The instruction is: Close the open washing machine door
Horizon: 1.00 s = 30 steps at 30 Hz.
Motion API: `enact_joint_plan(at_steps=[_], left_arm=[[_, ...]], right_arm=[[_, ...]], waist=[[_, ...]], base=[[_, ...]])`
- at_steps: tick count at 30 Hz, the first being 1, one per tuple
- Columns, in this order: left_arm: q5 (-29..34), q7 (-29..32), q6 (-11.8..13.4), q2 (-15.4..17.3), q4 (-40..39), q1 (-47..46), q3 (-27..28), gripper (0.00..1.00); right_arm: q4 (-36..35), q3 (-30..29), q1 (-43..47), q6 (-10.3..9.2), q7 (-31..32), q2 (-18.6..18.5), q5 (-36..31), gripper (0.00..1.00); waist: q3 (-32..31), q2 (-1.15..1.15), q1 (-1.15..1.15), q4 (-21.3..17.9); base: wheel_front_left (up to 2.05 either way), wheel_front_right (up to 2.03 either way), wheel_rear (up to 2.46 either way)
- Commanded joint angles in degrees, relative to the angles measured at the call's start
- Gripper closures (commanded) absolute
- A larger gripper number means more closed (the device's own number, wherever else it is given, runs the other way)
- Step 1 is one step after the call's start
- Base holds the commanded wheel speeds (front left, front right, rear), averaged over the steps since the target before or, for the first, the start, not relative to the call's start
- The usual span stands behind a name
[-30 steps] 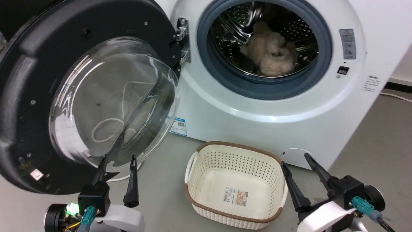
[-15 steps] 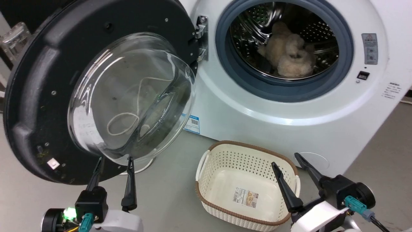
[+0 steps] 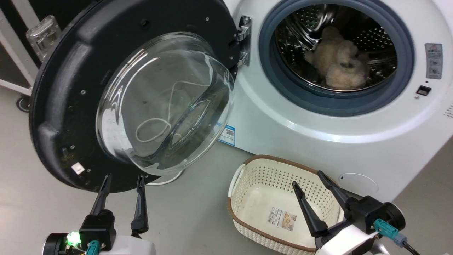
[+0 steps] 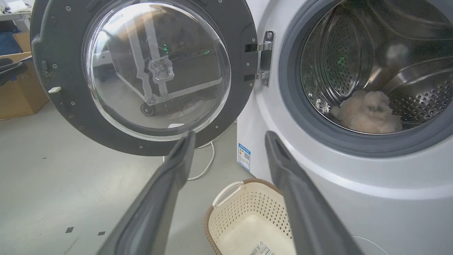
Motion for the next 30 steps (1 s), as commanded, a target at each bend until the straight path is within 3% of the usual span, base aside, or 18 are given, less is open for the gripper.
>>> enact_joint_plan(at_steps=[1, 8, 9, 10, 11, 18, 22, 27, 28, 30], left_arm=[[-0.2, -0.7, 0.4, 0.4, -0.4, 0.9, -0.2, 0.00], [-0.3, -1.9, 1.0, 0.6, -0.9, 1.4, -0.3, 0.00], [-0.4, -2.0, 1.0, 0.6, -1.0, 1.5, -0.4, 0.05], [-0.5, -2.2, 0.9, 0.6, -1.0, 1.5, -0.4, 0.60], [-0.7, -2.3, 0.7, 0.6, -1.0, 1.6, -0.5, 1.00], [-3.0, -3.1, 0.3, 0.7, -5.4, 0.1, 2.8, 1.00], [-6.2, -3.6, -1.4, 1.0, -8.6, -2.6, 6.7, 1.00], [-11.7, -4.2, -4.6, 4.6, -8.0, -8.0, 14.4, 1.00], [-18.3, -3.6, -6.6, 7.6, -4.2, -12.5, 19.3, 1.00], [-23.5, -0.8, -7.3, 9.6, -1.3, -16.1, 21.9, 1.00]], right_arm=[[0.3, 0.5, -0.7, 0.03, -0.7, -0.3, 0.5, 0.00], [1.0, 2.2, -0.7, 0.03, -1.9, -0.7, 1.3, 0.00], [1.1, 2.4, -0.7, 0.03, -2.0, -0.8, 1.4, 0.00], [1.2, 2.5, -0.7, 0.03, -2.1, -0.8, 1.5, 0.00], [1.3, 2.7, -0.7, 0.03, -2.2, -0.8, 1.5, 0.00], [1.5, 3.3, -0.4, 0.03, -3.1, -1.2, 1.9, 0.00], [1.3, 3.0, 0.2, 0.04, -3.5, -1.6, 1.7, 0.00], [0.7, 2.1, 1.1, 0.04, -4.1, -1.4, 1.5, 0.00], [0.6, 2.3, 1.1, 0.04, -4.5, -1.6, 1.5, 0.00], [0.6, 2.7, 0.9, 0.04, -4.7, -2.0, 1.6, 0.00]], waist=[[0.0, 0.00, 0.00, 0.4], [0.3, 0.00, 0.00, 3.0], [0.3, 0.00, 0.00, 3.2], [0.3, 0.00, 0.00, 3.5], [0.4, 0.00, 0.00, 3.8], [0.8, 0.00, 0.00, 5.4], [1.3, 0.00, 0.00, 6.2], [2.4, 0.00, 0.00, 5.9], [3.5, 0.00, 0.00, 5.0], [4.2, 0.00, 0.00, 4.5]], base=[[0.00, 0.00, 0.00], [0.00, 0.00, 0.00], [0.00, 0.00, 0.00], [0.00, 0.00, 0.00], [0.00, 0.00, 0.00], [0.00, 0.00, 0.00], [0.00, 0.00, 0.00], [0.00, 0.00, 0.00], [0.00, 0.00, 0.00], [0.00, 0.00, 0.00]])
